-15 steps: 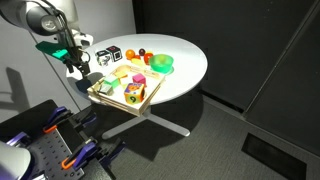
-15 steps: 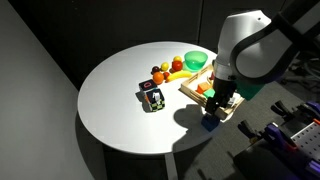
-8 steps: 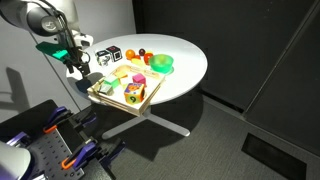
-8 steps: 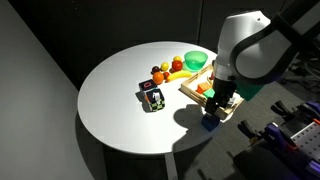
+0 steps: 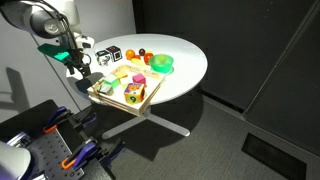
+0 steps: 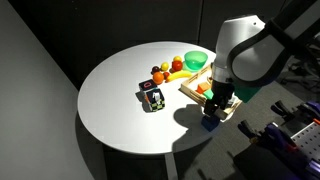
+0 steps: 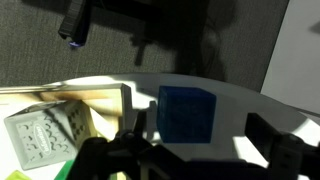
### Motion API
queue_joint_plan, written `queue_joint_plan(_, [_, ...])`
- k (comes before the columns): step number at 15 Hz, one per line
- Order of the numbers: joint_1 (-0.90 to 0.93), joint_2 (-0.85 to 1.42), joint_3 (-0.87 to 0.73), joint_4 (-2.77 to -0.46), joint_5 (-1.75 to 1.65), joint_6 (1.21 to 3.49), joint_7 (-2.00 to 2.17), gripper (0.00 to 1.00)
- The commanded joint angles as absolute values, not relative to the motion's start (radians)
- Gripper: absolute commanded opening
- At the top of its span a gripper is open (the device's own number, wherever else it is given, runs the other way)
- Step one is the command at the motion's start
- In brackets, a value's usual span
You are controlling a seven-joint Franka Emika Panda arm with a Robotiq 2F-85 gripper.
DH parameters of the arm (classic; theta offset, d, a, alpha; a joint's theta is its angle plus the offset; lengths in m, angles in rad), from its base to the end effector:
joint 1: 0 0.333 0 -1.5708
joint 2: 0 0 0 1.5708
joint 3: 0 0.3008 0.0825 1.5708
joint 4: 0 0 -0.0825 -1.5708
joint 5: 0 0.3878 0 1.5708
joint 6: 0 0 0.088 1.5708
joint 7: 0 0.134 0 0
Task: Put the block inside the box
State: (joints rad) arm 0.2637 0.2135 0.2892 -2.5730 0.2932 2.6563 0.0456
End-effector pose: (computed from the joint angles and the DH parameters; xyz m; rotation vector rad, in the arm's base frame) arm 0.3612 0.2288 0.1338 -2.9743 -0.3529 0.2639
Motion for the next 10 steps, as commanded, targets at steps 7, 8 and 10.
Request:
queue_joint_plan(7, [0.290, 0.291, 0.286, -2.516, 0.211, 2.693, 0.088, 1.00])
queue_joint_plan(8, [0.295, 0.298, 0.285, -2.514, 0.199, 2.698, 0.092, 1.00])
queue_joint_plan(10, [0.311, 0.307, 0.279, -2.513, 0.170, 2.709, 0.112, 1.00])
